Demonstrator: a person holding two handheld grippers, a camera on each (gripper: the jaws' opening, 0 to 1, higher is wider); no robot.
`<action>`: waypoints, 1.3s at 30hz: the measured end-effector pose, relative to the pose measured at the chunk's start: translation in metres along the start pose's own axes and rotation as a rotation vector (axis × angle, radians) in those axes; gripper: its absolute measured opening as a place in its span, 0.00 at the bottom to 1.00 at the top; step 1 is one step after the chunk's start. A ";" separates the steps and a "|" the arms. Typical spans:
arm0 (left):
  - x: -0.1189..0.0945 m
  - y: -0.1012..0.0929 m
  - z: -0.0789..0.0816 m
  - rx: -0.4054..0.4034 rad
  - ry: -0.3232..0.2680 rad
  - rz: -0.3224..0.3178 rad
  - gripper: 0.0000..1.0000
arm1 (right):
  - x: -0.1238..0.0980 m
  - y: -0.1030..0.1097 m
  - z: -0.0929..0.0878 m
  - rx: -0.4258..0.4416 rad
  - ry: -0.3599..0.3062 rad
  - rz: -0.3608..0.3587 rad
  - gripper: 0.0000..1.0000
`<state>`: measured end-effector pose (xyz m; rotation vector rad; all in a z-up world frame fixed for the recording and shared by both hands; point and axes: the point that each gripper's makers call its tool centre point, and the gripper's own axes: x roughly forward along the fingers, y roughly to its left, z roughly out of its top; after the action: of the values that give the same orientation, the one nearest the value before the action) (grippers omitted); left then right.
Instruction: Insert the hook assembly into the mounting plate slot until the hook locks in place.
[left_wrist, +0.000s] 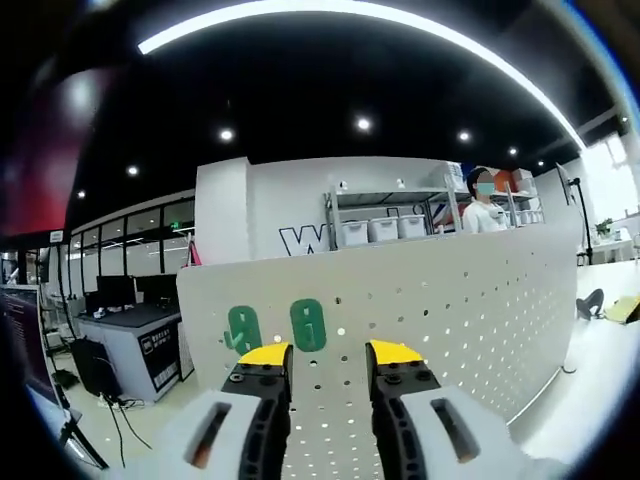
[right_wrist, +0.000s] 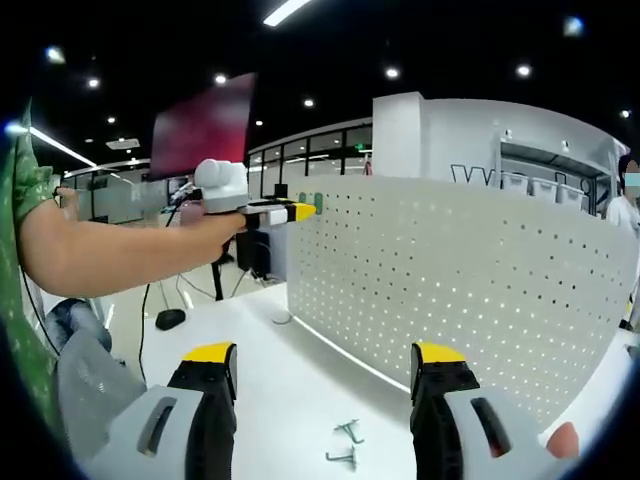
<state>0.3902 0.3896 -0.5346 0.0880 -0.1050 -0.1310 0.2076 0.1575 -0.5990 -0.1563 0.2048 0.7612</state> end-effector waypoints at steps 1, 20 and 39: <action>-0.001 0.000 0.000 -0.002 0.000 -0.001 0.32 | 0.000 0.000 0.000 0.000 0.000 0.000 0.72; -0.036 -0.022 0.003 -0.029 0.010 -0.050 0.38 | -0.006 0.004 0.005 -0.005 -0.016 -0.002 0.72; -0.078 -0.059 -0.012 -0.046 0.040 -0.127 0.37 | -0.013 0.006 0.005 -0.001 -0.027 -0.010 0.72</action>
<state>0.3068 0.3430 -0.5597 0.0513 -0.0567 -0.2578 0.1951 0.1542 -0.5910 -0.1482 0.1779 0.7533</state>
